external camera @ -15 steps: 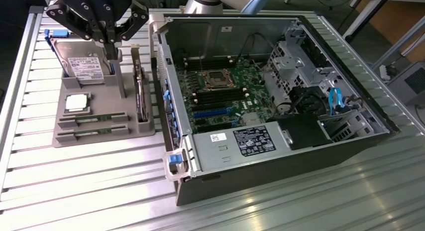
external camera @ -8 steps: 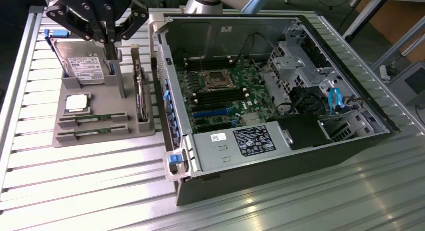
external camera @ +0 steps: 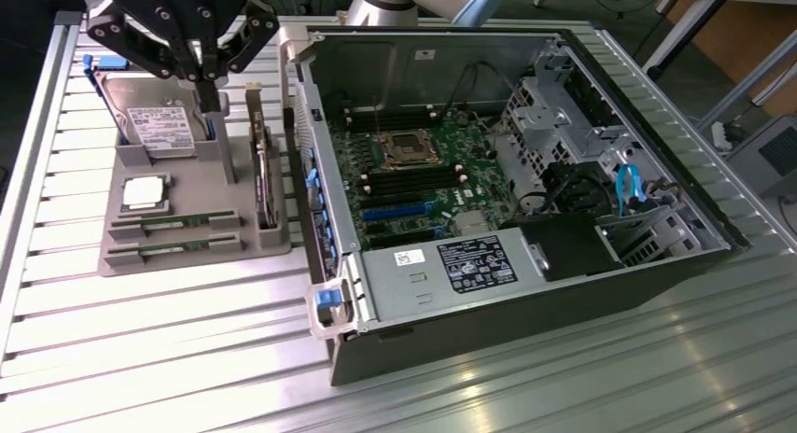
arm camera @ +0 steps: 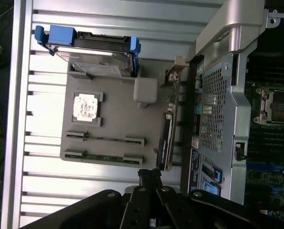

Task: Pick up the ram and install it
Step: 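Pick up the ram and move it above insertion slot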

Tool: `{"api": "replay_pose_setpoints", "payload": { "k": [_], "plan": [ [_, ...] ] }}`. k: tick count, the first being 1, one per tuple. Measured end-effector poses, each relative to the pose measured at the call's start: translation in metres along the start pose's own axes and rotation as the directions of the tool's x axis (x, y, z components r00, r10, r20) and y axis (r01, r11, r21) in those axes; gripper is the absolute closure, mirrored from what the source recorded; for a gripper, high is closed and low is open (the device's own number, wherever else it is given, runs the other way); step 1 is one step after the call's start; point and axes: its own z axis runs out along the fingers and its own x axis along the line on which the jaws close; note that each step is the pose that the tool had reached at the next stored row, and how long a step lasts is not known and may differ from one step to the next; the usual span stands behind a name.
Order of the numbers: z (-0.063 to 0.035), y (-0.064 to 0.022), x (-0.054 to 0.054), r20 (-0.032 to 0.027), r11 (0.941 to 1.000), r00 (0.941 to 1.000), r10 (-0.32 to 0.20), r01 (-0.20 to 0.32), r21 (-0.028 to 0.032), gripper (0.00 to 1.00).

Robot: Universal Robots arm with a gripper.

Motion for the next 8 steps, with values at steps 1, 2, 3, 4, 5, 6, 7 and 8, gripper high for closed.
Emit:
{"api": "replay_pose_setpoints", "payload": {
  "k": [1, 2, 3, 4, 5, 6, 7, 8],
  "plan": [
    [0.0000, 0.0000, 0.0000, -0.0005, 0.9999, 0.9999, -0.011, 0.011, -0.0002, 0.90],
    [0.0000, 0.0000, 0.0000, -0.0012, 0.9996, 0.9996, -0.029, 0.029, -0.0007, 0.90],
    [0.0000, 0.0000, 0.0000, -0.0022, 0.9987, 0.9987, -0.051, 0.051, -0.0013, 0.90],
    [0.0000, 0.0000, 0.0000, -0.0029, 0.9978, 0.9978, -0.067, 0.067, -0.0018, 0.90],
    [0.0000, 0.0000, 0.0000, -0.0032, 0.9972, 0.9972, -0.075, 0.075, -0.0020, 0.90],
    [0.0000, 0.0000, 0.0000, -0.0036, 0.9965, 0.9965, -0.084, 0.084, -0.0022, 0.90],
    [0.0000, 0.0000, 0.0000, -0.0043, 0.9952, 0.9952, -0.098, 0.098, -0.0026, 0.90],
    [0.0000, 0.0000, 0.0000, -0.0046, 0.9943, 0.9943, -0.106, 0.106, -0.0029, 0.90]
  ]
}}
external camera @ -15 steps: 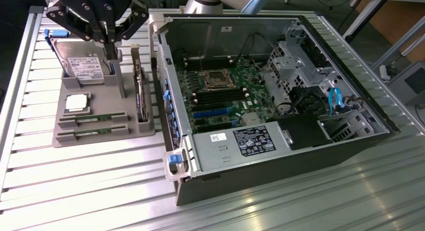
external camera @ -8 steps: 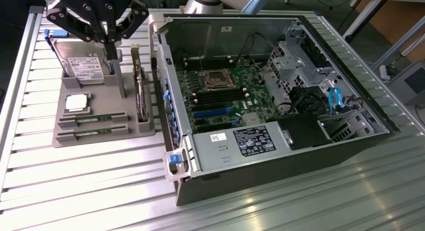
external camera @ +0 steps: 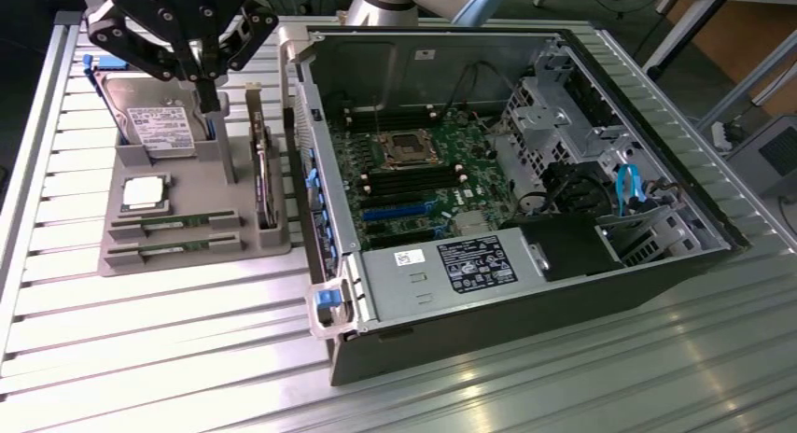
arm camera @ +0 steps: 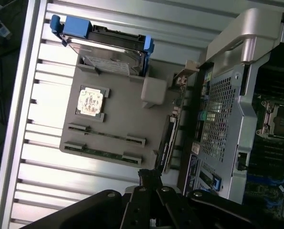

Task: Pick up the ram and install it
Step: 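Pick up the ram and move it above insertion slot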

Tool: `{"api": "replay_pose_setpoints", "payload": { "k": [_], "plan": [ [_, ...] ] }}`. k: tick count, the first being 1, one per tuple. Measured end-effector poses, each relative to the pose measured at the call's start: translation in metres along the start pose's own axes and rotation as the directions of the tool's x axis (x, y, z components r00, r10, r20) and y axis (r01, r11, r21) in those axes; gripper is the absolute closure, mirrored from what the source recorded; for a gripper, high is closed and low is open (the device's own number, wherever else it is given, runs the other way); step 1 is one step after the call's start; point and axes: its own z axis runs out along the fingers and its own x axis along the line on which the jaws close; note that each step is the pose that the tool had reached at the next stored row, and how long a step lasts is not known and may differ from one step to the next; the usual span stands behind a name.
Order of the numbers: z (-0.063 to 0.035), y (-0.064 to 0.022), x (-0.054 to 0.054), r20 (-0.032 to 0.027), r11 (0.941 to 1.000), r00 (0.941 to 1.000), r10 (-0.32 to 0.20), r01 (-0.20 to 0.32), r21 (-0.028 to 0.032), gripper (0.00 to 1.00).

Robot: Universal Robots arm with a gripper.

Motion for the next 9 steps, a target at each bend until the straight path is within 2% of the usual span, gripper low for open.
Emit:
{"api": "replay_pose_setpoints", "payload": {
  "k": [9],
  "plan": [
    [0.0000, 0.0000, 0.0000, -0.0029, 0.9978, 0.9978, -0.066, 0.066, -0.0018, 0.90]
  ]
}}
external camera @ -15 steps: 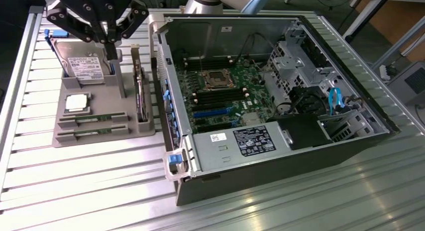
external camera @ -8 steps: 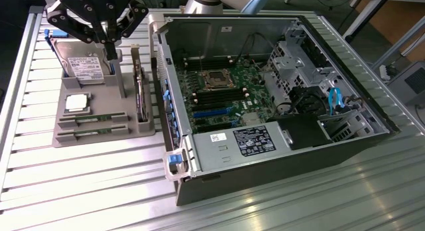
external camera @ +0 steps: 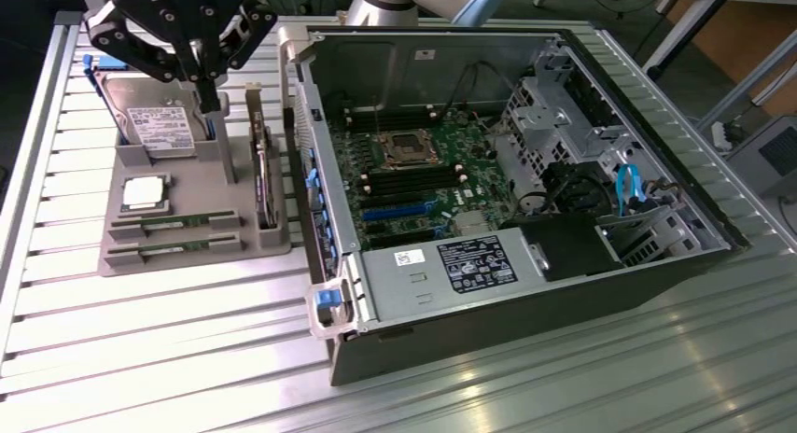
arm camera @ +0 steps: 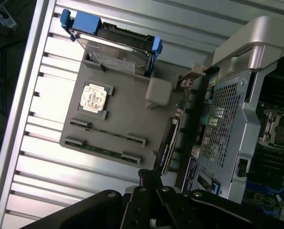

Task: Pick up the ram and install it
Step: 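Pick up the ram and move it above insertion slot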

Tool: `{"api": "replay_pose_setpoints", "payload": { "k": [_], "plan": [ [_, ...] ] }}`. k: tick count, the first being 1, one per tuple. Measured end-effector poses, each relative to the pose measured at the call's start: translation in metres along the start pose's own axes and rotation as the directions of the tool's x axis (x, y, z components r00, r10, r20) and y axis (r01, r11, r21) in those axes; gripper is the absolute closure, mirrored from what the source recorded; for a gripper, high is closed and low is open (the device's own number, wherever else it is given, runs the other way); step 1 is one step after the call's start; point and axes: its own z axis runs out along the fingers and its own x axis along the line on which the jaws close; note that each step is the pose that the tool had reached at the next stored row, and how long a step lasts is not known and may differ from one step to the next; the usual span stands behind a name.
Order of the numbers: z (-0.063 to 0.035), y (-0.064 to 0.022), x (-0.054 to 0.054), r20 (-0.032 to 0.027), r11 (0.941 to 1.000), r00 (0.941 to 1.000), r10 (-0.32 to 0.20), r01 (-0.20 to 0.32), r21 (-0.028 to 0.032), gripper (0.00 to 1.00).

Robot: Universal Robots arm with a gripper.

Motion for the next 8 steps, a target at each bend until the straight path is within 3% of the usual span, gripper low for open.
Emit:
{"api": "replay_pose_setpoints", "payload": {
  "k": [8],
  "plan": [
    [0.0000, 0.0000, 0.0000, -0.0030, 0.9978, 0.9978, -0.067, 0.067, -0.0018, 0.90]
  ]
}}
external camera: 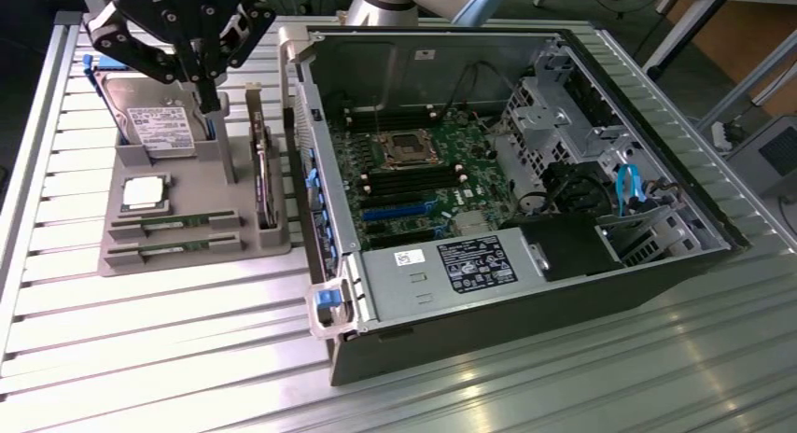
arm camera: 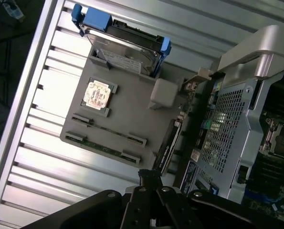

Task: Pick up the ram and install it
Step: 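Pick up the ram and move it above insertion slot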

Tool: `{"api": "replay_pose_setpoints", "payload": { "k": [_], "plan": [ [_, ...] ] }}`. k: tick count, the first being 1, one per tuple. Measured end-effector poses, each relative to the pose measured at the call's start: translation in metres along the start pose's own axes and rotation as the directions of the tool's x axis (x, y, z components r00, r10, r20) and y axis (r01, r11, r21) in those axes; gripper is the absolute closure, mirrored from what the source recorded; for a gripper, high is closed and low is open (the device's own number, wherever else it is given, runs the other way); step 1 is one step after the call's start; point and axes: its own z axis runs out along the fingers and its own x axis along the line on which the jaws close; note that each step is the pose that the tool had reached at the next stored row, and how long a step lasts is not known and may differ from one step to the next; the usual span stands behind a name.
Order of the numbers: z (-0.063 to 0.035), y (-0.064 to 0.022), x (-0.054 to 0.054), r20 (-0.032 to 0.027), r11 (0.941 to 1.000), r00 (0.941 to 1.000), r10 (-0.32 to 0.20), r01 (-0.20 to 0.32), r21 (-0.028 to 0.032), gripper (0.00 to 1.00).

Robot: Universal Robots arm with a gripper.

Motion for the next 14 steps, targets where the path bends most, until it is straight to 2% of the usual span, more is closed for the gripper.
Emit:
{"api": "replay_pose_setpoints", "payload": {
  "k": [7, 14],
  "plan": [
    [0.0000, 0.0000, 0.0000, -0.0020, 0.9989, 0.9989, -0.046, 0.046, -0.0012, 0.90],
    [0.0000, 0.0000, 0.0000, -0.0043, 0.9951, 0.9951, -0.098, 0.098, -0.0027, 0.90]
  ]
}}
